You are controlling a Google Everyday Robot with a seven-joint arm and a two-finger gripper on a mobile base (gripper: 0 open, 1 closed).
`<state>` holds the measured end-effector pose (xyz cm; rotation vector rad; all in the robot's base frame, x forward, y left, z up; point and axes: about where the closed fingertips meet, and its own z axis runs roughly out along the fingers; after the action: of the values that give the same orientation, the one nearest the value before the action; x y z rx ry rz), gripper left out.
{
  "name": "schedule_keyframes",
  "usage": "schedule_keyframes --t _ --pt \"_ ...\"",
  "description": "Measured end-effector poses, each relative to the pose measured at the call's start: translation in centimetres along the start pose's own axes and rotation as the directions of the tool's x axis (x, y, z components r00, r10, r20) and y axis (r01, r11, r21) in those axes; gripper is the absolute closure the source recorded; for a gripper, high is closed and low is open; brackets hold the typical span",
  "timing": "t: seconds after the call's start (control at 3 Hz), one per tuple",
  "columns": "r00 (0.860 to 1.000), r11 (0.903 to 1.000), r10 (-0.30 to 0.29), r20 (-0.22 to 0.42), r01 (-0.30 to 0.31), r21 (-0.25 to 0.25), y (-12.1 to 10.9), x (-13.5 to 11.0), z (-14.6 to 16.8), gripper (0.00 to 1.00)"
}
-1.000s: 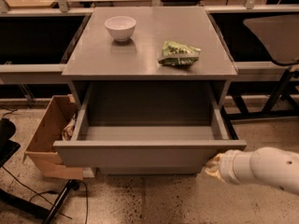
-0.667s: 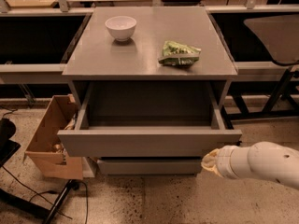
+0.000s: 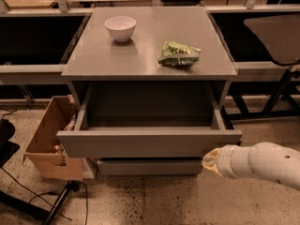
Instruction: Close top drawer
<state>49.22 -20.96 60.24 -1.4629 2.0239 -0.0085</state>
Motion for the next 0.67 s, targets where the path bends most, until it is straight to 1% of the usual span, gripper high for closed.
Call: schedule_keyframes --t 0.33,0.67 --pt "0.998 0.9985 -0.042 0.056 0.04 0.037 -3.32 -0.19 1.38 1.0" --pt "0.998 0.9985 -0.042 0.056 0.04 0.037 -3.29 -0.18 1.37 1.0"
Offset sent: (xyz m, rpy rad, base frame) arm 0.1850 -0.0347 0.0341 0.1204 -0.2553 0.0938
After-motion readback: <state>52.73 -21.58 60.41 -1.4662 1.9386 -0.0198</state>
